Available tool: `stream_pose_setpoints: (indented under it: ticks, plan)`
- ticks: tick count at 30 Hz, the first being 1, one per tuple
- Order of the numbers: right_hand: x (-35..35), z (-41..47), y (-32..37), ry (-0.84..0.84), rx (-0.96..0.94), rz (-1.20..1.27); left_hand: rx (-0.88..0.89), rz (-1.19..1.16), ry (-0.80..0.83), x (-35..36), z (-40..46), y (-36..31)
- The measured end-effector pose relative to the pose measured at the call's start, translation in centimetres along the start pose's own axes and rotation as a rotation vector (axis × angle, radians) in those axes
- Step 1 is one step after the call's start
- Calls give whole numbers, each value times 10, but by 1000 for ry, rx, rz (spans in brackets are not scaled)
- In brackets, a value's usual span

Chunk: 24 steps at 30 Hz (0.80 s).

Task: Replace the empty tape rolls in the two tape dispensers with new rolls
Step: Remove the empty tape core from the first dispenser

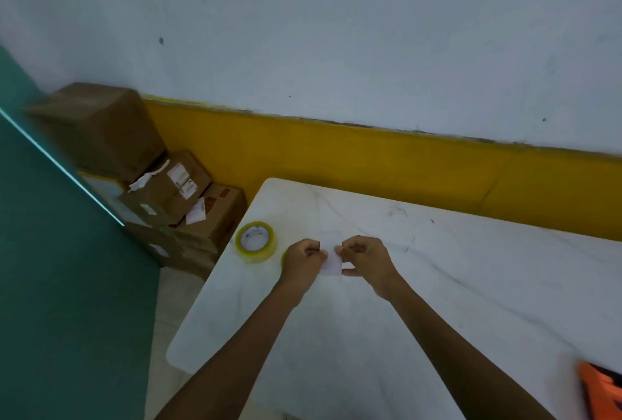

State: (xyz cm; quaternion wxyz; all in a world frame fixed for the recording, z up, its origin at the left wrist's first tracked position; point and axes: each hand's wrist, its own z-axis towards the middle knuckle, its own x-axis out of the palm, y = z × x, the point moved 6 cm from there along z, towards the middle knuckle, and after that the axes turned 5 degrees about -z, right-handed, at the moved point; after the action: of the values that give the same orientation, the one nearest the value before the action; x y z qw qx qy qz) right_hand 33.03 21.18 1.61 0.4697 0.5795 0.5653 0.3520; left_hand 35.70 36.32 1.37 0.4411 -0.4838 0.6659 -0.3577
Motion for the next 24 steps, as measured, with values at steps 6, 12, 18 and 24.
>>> stream_pose_setpoints:
  ticks: [6,12,18,24]
  plan:
    - [-17,23,-18,-70,64,12,-15,29,66,25,29,3]
    - [-22,42,-55,-186,151,89,-17,41,171,43,51,12]
    - [-28,49,-89,-295,244,35,92,220,252,60,76,29]
    - [-31,55,-118,-411,365,20,616,779,288,89,95,24]
